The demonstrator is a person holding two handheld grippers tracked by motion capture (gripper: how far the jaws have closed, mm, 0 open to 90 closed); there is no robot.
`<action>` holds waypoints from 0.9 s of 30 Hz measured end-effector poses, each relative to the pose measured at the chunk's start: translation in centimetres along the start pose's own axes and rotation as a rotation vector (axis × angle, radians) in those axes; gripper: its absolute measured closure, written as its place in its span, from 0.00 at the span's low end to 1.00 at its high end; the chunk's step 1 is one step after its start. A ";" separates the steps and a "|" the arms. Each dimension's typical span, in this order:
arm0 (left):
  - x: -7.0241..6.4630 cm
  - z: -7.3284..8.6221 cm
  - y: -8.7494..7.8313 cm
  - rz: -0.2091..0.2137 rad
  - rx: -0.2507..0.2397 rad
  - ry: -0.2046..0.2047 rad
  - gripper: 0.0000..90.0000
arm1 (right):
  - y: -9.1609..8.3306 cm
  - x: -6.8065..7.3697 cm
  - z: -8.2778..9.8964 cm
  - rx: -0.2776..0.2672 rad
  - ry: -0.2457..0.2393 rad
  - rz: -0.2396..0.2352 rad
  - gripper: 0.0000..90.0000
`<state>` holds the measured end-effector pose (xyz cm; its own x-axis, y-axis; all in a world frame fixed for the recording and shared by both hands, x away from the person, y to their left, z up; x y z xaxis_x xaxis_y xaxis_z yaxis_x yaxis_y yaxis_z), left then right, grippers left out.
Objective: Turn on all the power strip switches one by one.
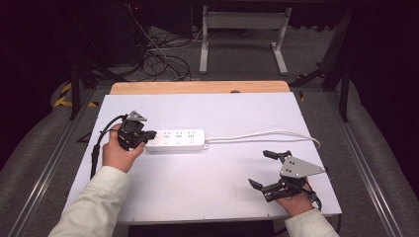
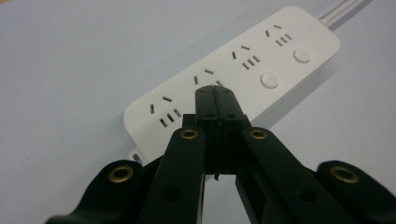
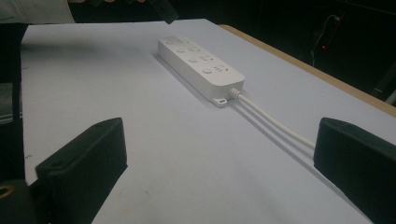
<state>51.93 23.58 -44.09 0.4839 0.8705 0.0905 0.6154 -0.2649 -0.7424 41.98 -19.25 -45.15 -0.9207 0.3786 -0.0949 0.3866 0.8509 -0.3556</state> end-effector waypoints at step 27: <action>0.2 0.6 2.6 -0.030 0.121 0.040 1.00 | 0.1 0.0 0.0 0.000 -0.003 -0.010 0.03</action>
<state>53.25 23.33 -46.40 0.4928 0.8591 0.1384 0.5510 -0.1850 -0.8137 41.98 -19.20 -45.18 -0.9248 0.3686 -0.0942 0.3771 0.8548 -0.3566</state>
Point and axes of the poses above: each handheld gripper's, and its own axes: y roughly forward along the jaws, z roughly out of its underside, x roughly to its left, the point moved 3 cm from there along y, roughly forward along the jaws, and after that the axes turned 9 degrees about -z, right-handed, at the moved point
